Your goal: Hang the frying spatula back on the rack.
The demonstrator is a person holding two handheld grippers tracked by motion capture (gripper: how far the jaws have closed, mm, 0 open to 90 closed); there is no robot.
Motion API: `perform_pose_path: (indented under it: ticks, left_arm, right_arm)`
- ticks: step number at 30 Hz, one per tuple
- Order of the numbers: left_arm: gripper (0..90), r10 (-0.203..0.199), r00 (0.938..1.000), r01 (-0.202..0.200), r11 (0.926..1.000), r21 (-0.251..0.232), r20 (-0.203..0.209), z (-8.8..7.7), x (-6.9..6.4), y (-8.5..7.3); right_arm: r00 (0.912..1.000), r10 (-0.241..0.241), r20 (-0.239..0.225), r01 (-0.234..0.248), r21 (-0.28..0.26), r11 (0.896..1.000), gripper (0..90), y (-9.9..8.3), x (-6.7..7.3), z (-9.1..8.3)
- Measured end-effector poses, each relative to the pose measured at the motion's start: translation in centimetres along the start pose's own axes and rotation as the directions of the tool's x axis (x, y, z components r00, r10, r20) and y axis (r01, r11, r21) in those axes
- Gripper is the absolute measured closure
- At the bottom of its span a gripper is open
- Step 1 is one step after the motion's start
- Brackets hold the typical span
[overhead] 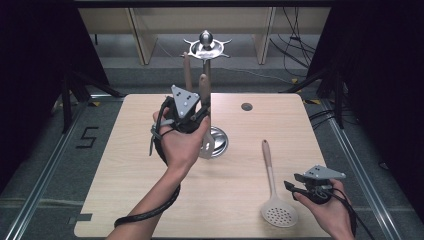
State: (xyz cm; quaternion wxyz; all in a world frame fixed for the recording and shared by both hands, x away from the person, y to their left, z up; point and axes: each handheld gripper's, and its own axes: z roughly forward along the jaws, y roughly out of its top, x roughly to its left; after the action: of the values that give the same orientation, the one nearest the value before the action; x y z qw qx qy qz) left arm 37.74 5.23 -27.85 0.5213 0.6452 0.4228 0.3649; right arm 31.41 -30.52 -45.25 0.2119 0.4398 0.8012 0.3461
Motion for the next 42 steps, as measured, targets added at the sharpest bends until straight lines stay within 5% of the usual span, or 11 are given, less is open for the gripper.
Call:
perform_pose_path:
  ticks: [10,20,42]
  left_arm:
    - [69.6,-0.001,1.0000,0.001,1.0000,-0.006,-0.005,0.1,-0.1,0.5]
    - [69.5,-0.008,0.9998,0.008,0.9999,-0.007,-0.017,0.2,0.0,1.5]
    - [69.5,-0.021,0.9992,0.021,0.9997,0.011,-0.035,1.1,0.4,2.1]
  right_arm:
    - [0.9987,0.050,-0.004,-0.050,0.015,0.999,52.2,0.1,0.4,-0.1]
    - [0.9998,0.019,-0.005,-0.019,0.000,1.000,52.2,0.1,0.2,0.0]
    - [0.9995,0.033,-0.002,-0.033,0.017,0.999,52.2,0.1,0.3,-0.1]
